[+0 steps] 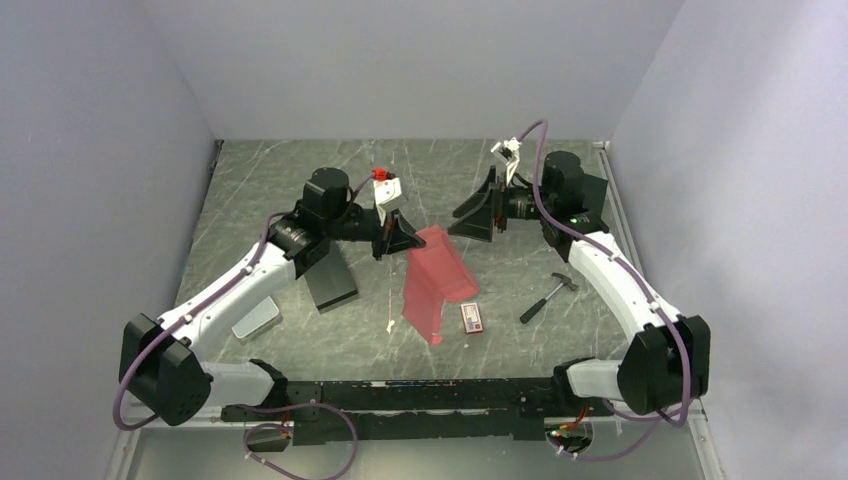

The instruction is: Fold the paper box

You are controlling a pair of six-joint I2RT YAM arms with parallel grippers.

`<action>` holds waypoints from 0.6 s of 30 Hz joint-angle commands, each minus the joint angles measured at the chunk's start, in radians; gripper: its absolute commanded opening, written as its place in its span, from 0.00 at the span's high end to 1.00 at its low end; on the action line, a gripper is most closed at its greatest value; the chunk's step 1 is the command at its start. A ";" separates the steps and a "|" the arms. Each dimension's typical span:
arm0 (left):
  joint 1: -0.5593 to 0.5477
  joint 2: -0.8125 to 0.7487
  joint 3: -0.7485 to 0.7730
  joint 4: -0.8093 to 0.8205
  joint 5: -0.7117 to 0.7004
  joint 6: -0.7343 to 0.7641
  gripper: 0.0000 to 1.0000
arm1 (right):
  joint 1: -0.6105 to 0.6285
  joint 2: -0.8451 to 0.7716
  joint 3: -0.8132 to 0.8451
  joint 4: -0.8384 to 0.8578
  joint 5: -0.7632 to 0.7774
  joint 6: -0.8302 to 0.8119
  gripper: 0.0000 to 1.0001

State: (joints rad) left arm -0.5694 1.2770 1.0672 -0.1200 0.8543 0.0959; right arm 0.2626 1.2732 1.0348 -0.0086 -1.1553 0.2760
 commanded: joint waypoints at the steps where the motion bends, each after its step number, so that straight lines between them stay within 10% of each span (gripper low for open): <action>1: -0.019 -0.032 0.014 0.017 -0.050 0.045 1.00 | 0.004 0.039 -0.011 0.119 -0.010 0.176 0.21; 18: -0.021 -0.031 0.012 0.039 -0.039 0.030 1.00 | 0.058 0.048 0.038 -0.104 0.123 -0.080 0.26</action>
State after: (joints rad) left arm -0.5869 1.2755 1.0672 -0.1181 0.7956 0.1112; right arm 0.3115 1.3277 1.0222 -0.0860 -1.0740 0.2520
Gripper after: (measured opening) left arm 0.014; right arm 0.741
